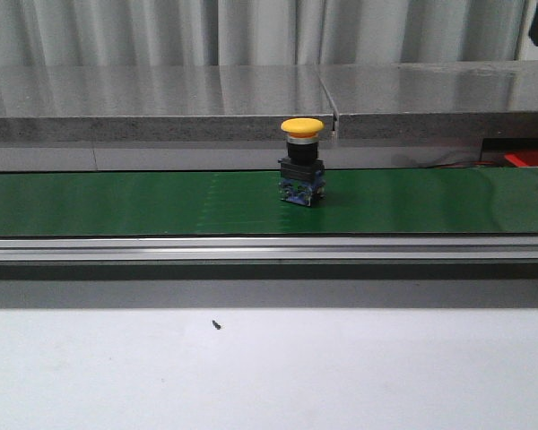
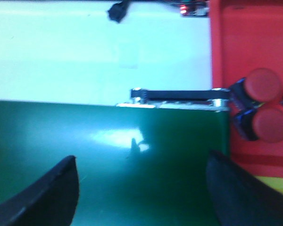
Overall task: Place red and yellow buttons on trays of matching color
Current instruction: 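Move the right gripper back over the belt onto the yellow button, then grasp the yellow button with the right gripper and lift it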
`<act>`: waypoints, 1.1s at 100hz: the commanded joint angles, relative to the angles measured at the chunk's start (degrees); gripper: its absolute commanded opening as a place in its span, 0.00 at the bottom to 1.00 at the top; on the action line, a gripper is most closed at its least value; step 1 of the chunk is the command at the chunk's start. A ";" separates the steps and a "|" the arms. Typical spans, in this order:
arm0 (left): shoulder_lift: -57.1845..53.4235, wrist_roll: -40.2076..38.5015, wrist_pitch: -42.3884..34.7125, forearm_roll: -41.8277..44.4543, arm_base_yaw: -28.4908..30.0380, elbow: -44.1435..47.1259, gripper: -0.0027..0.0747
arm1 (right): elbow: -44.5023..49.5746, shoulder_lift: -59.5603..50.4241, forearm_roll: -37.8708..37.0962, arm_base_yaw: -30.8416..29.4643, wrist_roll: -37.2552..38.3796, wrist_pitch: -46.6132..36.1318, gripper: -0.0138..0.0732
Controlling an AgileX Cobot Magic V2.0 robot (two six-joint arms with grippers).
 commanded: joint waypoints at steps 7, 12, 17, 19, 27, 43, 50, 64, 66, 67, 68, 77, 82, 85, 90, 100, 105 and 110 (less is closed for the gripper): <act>0.01 -0.03 -3.84 -0.98 -0.42 -1.41 0.01 | -1.54 -2.86 0.96 4.67 -1.49 3.44 0.81; 0.01 -0.03 -3.84 -0.98 -0.42 -1.41 0.01 | -1.54 -2.88 1.97 6.09 -1.50 4.32 0.81; 0.01 -0.03 -3.84 -0.98 -0.42 -1.41 0.01 | -1.54 -2.88 2.69 7.68 -1.56 4.51 0.81; 0.01 -0.03 -3.84 -0.98 -0.42 -1.41 0.01 | -1.54 -2.88 2.95 8.05 -1.56 4.51 0.81; 0.01 -0.03 -3.84 -0.98 -0.42 -1.41 0.01 | -1.54 -2.88 3.94 10.64 -1.56 4.78 0.81; 0.01 -0.03 -3.84 -0.98 -0.42 -1.41 0.01 | -1.54 -2.82 4.03 15.53 -1.65 5.33 0.81; 0.01 -0.03 -3.84 -0.98 -0.42 -1.41 0.01 | -1.54 -2.71 4.08 17.18 -2.24 4.86 0.82; 0.01 -0.03 -3.84 -0.98 -0.42 -1.41 0.01 | -1.54 -1.53 5.89 19.26 -2.23 4.40 0.92; 0.01 -0.03 -3.84 -0.98 -0.42 -1.41 0.01 | -1.54 -1.27 6.32 19.45 -2.23 4.41 0.92; 0.01 -0.03 -3.84 -0.98 -0.42 -1.41 0.01 | -1.54 -1.15 6.59 19.53 -2.23 4.41 0.92; 0.01 -0.03 -3.84 -0.98 -0.42 -1.41 0.01 | -1.54 -0.88 6.59 19.61 -2.23 4.41 0.92; 0.01 -0.03 -3.84 -0.98 -0.42 -1.41 0.01 | -1.54 0.78 6.84 20.65 -2.23 3.90 0.92; 0.01 -0.03 -3.84 -0.98 -0.42 -1.41 0.01 | -1.54 1.67 6.77 21.04 -2.23 3.04 0.92; 0.01 -0.03 -3.84 -0.98 -0.42 -1.41 0.01 | -1.54 2.05 6.77 21.27 -2.23 2.29 0.92; 0.01 -0.03 -3.84 -0.98 -0.42 -1.41 0.01 | -1.54 2.85 6.77 21.38 -2.05 0.80 0.92; 0.01 -0.03 -3.84 -0.98 -0.42 -1.41 0.01 | -1.54 4.45 6.77 21.38 -1.84 -2.65 0.92; 0.01 -0.03 -3.84 -0.98 -0.42 -1.41 0.01 | -1.54 5.23 6.54 21.38 -1.84 -3.69 0.91; 0.01 -0.03 -3.84 -0.98 -0.42 -1.41 0.01 | -1.54 6.05 5.87 21.38 -1.84 -4.22 0.91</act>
